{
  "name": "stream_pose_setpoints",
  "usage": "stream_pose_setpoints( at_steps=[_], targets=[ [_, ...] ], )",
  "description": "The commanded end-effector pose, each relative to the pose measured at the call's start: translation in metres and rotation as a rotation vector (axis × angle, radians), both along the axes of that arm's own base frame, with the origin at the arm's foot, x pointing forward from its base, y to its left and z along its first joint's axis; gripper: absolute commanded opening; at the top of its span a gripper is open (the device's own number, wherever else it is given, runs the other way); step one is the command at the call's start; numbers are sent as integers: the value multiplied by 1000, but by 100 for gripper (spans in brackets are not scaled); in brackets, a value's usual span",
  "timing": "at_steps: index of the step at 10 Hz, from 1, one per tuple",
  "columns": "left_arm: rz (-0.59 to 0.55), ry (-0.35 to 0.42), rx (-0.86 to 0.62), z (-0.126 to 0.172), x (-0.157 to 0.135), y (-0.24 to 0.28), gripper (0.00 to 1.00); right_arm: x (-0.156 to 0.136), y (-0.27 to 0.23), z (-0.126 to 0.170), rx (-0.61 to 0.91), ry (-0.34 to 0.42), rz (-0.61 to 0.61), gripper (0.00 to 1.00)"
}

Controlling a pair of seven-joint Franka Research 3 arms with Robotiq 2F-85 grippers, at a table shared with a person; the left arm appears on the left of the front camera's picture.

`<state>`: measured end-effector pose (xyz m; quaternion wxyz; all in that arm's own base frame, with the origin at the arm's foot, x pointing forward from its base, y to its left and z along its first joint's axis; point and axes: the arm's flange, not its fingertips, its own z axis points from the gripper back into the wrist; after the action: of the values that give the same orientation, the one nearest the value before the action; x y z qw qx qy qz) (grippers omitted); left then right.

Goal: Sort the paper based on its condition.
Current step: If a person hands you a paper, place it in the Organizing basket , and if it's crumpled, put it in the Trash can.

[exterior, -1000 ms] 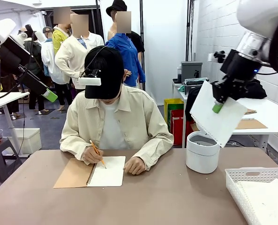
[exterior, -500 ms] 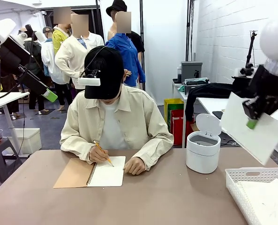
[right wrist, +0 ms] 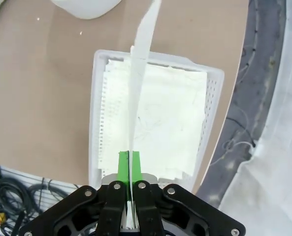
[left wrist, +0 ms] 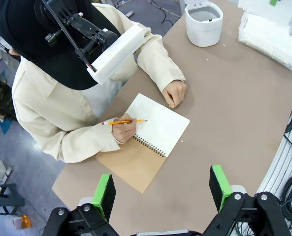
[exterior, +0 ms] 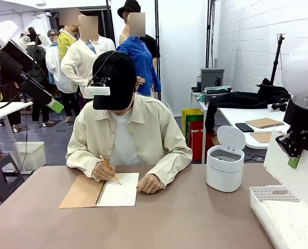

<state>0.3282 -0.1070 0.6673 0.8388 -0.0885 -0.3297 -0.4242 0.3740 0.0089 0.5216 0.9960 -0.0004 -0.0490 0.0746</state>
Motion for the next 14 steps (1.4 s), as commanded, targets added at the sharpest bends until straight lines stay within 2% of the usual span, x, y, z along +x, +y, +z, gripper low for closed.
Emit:
stream_pose_setpoints(
  at_steps=[1,5,6,8,13,14],
  targets=[
    [4,-2,-4,1,1,0,100,-2,2,10,5,-36,40,0],
    [4,-2,-4,1,1,0,100,-2,3,11,1,-27,18,0],
    [4,-2,-4,1,1,0,100,-2,6,2,-28,8,-6,0],
    [4,-2,-4,1,1,0,100,-22,5,-10,-34,70,5,0],
    [4,-2,-4,1,1,0,100,-40,0,-46,-28,141,-23,0],
    [4,-2,-4,1,1,0,100,-33,1,-55,-20,141,-16,0]
  ],
)
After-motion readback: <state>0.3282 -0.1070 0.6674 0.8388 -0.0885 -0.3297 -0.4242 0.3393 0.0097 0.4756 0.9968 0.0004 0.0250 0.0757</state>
